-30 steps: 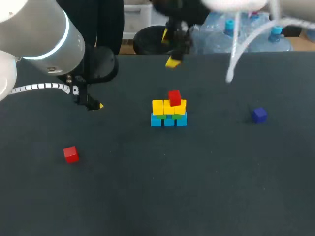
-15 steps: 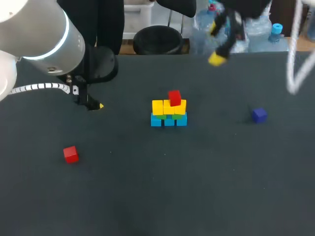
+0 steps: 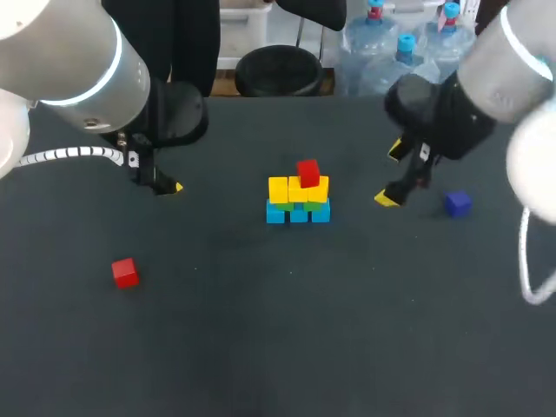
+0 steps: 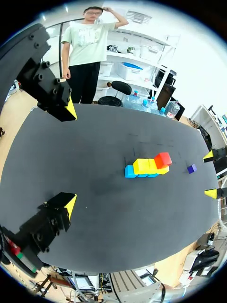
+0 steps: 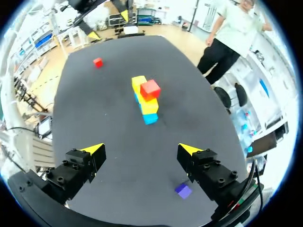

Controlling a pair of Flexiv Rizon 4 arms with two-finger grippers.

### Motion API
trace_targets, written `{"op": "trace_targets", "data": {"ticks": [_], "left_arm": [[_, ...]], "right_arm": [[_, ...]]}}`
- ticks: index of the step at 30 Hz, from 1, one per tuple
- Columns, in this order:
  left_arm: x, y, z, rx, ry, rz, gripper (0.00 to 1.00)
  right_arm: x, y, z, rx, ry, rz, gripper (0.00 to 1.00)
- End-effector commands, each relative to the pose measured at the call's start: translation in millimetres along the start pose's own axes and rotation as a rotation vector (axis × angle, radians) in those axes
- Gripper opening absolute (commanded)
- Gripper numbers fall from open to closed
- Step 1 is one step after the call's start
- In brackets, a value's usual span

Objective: Place the blue cubes, place green cubes on the blue cubes, place the yellow cubes on the green cubes, then place the red cubes on the yellow cubes, and place purple cube on the red cubes.

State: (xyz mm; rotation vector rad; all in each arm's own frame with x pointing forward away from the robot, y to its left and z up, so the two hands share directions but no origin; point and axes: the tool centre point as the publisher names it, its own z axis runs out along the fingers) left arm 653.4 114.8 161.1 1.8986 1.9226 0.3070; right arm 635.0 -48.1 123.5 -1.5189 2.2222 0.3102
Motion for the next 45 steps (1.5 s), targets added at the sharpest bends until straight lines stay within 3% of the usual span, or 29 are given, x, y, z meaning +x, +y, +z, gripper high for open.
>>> {"op": "trace_targets", "data": {"ticks": [1, 14, 34, 35, 40, 45], "left_arm": [[-0.8, 0.2, 1, -0.001, 0.004, -0.002, 1.0], [-0.8, 0.2, 1, -0.001, 0.004, -0.002, 1.0], [-0.8, 0.2, 1, -0.001, 0.004, -0.002, 1.0], [3.5, 1.4, 0, 0.016, 0.063, 0.007, 1.0], [32.1, 1.9, -17, 0.025, 0.165, -0.032, 1.0], [50.9, -17.0, -24, 0.104, 0.292, -0.094, 1.0]], "right_arm": [[13, -1, -14, 0.507, -0.005, 0.031, 1.0], [35, -6, -27, 0.577, -0.009, 0.096, 1.0], [33, -7, -27, 0.572, -0.025, 0.112, 1.0], [33, -7, -27, 0.572, -0.025, 0.112, 1.0], [33, -7, -27, 0.572, -0.025, 0.112, 1.0], [33, -7, -27, 0.572, -0.025, 0.112, 1.0]]}}
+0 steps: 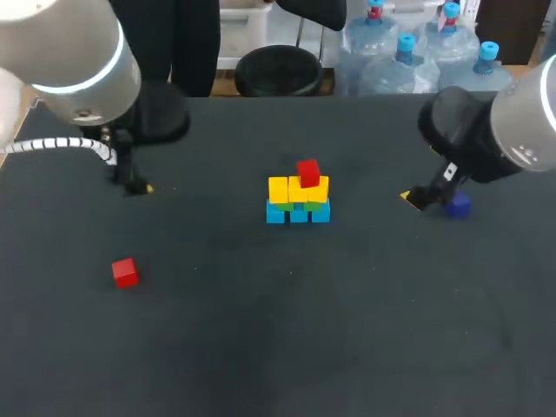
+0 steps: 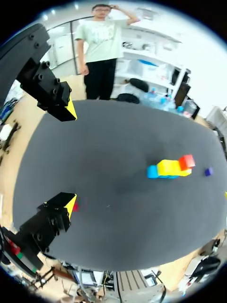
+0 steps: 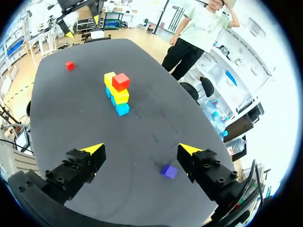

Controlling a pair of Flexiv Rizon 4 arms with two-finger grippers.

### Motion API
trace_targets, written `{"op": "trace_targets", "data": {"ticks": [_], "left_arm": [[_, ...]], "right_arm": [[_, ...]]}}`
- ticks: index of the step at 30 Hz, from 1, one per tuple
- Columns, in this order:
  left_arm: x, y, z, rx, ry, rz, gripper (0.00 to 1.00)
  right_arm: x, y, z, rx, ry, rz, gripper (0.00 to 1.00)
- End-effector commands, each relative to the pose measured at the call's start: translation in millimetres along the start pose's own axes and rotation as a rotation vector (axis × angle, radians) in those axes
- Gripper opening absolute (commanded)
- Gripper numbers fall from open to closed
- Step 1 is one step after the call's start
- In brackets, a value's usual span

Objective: Place the blue cubes, place green cubes on the blue cubes, place the yellow cubes on the green cubes, then place the red cubes on the yellow cubes, and place purple cube on the red cubes.

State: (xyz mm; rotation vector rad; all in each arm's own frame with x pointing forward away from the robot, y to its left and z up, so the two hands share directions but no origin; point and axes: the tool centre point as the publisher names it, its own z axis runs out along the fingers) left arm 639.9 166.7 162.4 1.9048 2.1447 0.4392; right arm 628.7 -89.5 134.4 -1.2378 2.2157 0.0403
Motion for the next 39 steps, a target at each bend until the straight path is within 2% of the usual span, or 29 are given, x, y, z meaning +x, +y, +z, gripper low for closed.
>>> {"op": "trace_targets", "data": {"ticks": [1, 6, 10, 13, 20, 27, 32, 39], "left_arm": [[5.0, -13.2, -8, 0.066, 0.098, -0.05, 1.0], [6.3, -49.3, 6, 0.194, 0.048, -0.153, 1.0], [2.8, -72.5, 18, 0.205, 0.021, -0.192, 1.0], [4.1, -76.2, 24, 0.158, 0.014, -0.211, 1.0], [18.8, -82.0, 41, 0.127, 0.043, -0.216, 1.0], [35.0, -86.4, 50, 0.136, 0.046, -0.237, 1.0], [44.7, -93.2, 59, 0.162, 0.067, -0.256, 1.0], [46.6, -106.6, 69, 0.244, 0.066, -0.218, 1.0]], "right_arm": [[3, 3, 1, 0.283, -0.009, 0.002, 1.0], [3, 3, 1, 0.283, -0.009, 0.002, 1.0], [3, 3, 1, 0.283, -0.009, 0.002, 1.0], [3, 3, 1, 0.283, -0.009, 0.002, 1.0], [3, 3, 1, 0.283, -0.009, 0.002, 1.0], [3, 3, 1, 0.283, -0.009, 0.002, 1.0], [3, 3, 1, 0.283, -0.009, 0.002, 1.0], [3, 3, 1, 0.283, -0.009, 0.002, 1.0]]}}
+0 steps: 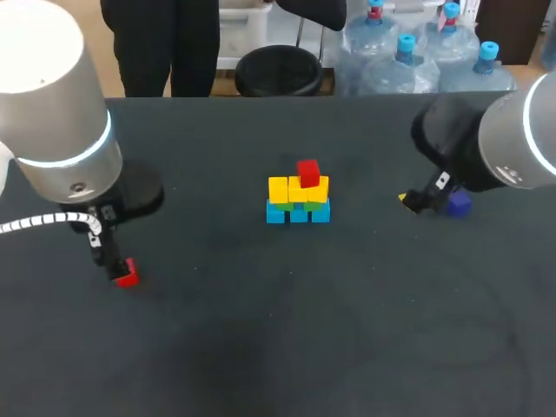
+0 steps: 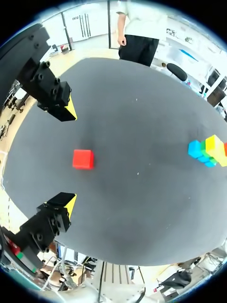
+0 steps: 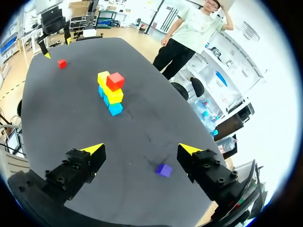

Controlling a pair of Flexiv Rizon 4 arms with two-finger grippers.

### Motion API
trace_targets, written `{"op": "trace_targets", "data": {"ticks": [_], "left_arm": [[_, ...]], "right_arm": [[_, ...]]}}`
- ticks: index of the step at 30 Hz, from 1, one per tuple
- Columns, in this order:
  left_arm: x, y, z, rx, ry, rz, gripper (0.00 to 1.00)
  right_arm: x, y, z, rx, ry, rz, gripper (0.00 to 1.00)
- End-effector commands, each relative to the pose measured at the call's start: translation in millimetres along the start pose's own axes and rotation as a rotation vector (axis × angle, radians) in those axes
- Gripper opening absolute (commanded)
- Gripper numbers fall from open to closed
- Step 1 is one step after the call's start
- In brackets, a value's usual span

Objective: Place the blue cubes, place green cubes on the blue cubes, place the yellow cubes on the green cubes, then place the red cubes on the yellow cubes, and place purple cube on the red cubes.

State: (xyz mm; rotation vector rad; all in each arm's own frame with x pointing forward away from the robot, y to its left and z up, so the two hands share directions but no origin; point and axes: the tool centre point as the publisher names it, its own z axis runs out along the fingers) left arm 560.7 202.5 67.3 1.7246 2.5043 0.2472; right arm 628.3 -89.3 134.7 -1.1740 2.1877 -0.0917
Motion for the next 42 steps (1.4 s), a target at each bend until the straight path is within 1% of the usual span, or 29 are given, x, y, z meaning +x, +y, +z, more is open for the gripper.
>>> {"op": "trace_targets", "data": {"ticks": [1, 4, 9, 16, 25, 36, 38, 39, 40, 41, 42], "left_arm": [[3.8, -0.5, 11, 0.048, 0.017, 0.016, 1.0], [9.2, -5.3, 22, 0.079, 0.055, 0.015, 1.0], [11.3, -7.7, 27, 0.084, 0.049, 0.016, 1.0], [7.2, -4.3, 32, 0.07, 0.016, 0.033, 1.0], [6.2, -0.4, 47, 0.077, 0.036, 0.048, 1.0], [-1.2, 7.6, 53, 0.07, 0.026, 0.064, 1.0], [-1.8, 8.0, 55, 0.076, 0.028, 0.066, 0.96], [-2.2, 8.1, 56, 0.078, 0.028, 0.066, 1.0], [-2.3, 8.2, 56, 0.08, 0.026, 0.066, 1.0], [-2.6, 8.1, 57, 0.084, 0.025, 0.067, 0.99], [-3.0, 7.8, 58, 0.092, 0.022, 0.066, 0.9]], "right_arm": [[3, 3, 1, 0.164, -0.012, 0.002, 1.0], [3, 3, 1, 0.164, -0.012, 0.002, 1.0], [3, 3, 1, 0.164, -0.012, 0.002, 1.0], [3, 3, 1, 0.164, -0.012, 0.002, 1.0], [3, 3, 1, 0.164, -0.012, 0.002, 1.0], [3, 3, 1, 0.164, -0.012, 0.002, 1.0], [3, 3, 1, 0.164, -0.012, 0.002, 1.0], [3, 3, 1, 0.164, -0.012, 0.002, 1.0], [3, 3, 1, 0.164, -0.012, 0.002, 1.0], [3, 3, 1, 0.164, -0.012, 0.002, 1.0], [3, 3, 1, 0.164, -0.012, 0.002, 1.0]]}}
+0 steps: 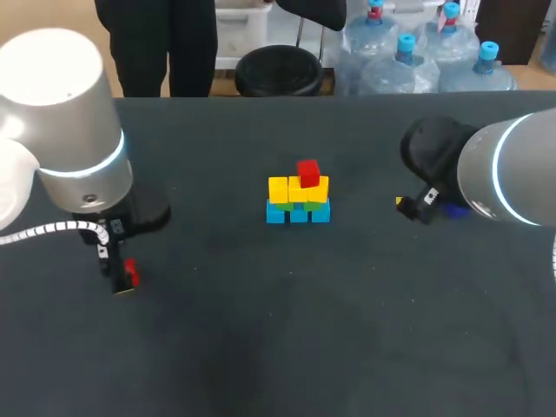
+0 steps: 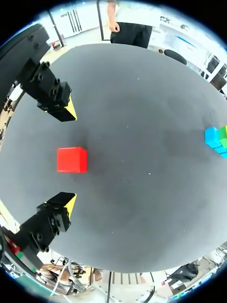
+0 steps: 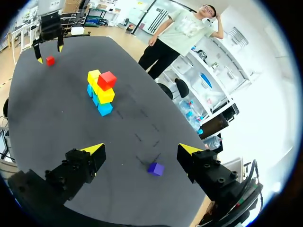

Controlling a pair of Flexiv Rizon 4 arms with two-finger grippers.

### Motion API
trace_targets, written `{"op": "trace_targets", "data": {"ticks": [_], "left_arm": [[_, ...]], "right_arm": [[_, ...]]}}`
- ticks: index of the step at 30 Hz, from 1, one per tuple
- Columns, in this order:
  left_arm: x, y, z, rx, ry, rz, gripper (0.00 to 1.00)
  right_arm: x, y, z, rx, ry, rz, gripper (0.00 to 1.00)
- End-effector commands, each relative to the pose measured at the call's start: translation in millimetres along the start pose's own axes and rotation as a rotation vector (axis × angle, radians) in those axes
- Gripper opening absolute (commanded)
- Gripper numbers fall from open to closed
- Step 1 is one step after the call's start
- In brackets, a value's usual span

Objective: Place the blue cubes, place green cubes on the blue cubes, place the yellow cubes on the green cubes, then place the red cubes on the yellow cubes, and place purple cube on the red cubes.

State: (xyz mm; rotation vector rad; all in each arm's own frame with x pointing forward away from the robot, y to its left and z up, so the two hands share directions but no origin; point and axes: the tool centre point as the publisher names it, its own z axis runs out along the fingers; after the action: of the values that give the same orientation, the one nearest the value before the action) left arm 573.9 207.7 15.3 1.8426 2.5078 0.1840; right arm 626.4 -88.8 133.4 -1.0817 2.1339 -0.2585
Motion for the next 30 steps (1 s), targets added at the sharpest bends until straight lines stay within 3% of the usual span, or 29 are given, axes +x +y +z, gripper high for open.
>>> {"op": "trace_targets", "data": {"ticks": [1, 4, 6, 7, 11, 12, 21, 30], "left_arm": [[-2.1, 3.8, 6, 0.021, -0.001, 0.0, 0.86], [-1.3, 4.2, 9, 0.028, -0.003, -0.006, 0.8], [-1.1, 4.5, 10, 0.03, -0.003, -0.008, 0.42], [-1.0, 4.7, 11, 0.031, -0.002, -0.009, 0.35], [-0.4, 4.5, 12, 0.038, 0.0, -0.009, 0.29], [-0.3, 4.4, 13, 0.039, 0.0, -0.009, 0.02], [-0.1, 4.4, 8, 0.022, 0.011, 0.003, 0.0], [-14.1, 17.7, -30, -0.037, 0.004, 0.119, 0.0]], "right_arm": [[2, 1, 0, 0.004, -0.007, 0.002, 1.0], [2, 1, 0, 0.004, -0.007, 0.002, 1.0], [2, 1, 0, 0.004, -0.007, 0.002, 1.0], [2, 1, 0, 0.004, -0.007, 0.002, 1.0], [2, 1, 0, 0.004, -0.007, 0.002, 1.0], [2, 1, 0, 0.004, -0.007, 0.002, 1.0], [2, 1, 0, 0.004, -0.007, 0.002, 1.0], [2, 1, 0, 0.004, -0.007, 0.002, 1.0]]}}
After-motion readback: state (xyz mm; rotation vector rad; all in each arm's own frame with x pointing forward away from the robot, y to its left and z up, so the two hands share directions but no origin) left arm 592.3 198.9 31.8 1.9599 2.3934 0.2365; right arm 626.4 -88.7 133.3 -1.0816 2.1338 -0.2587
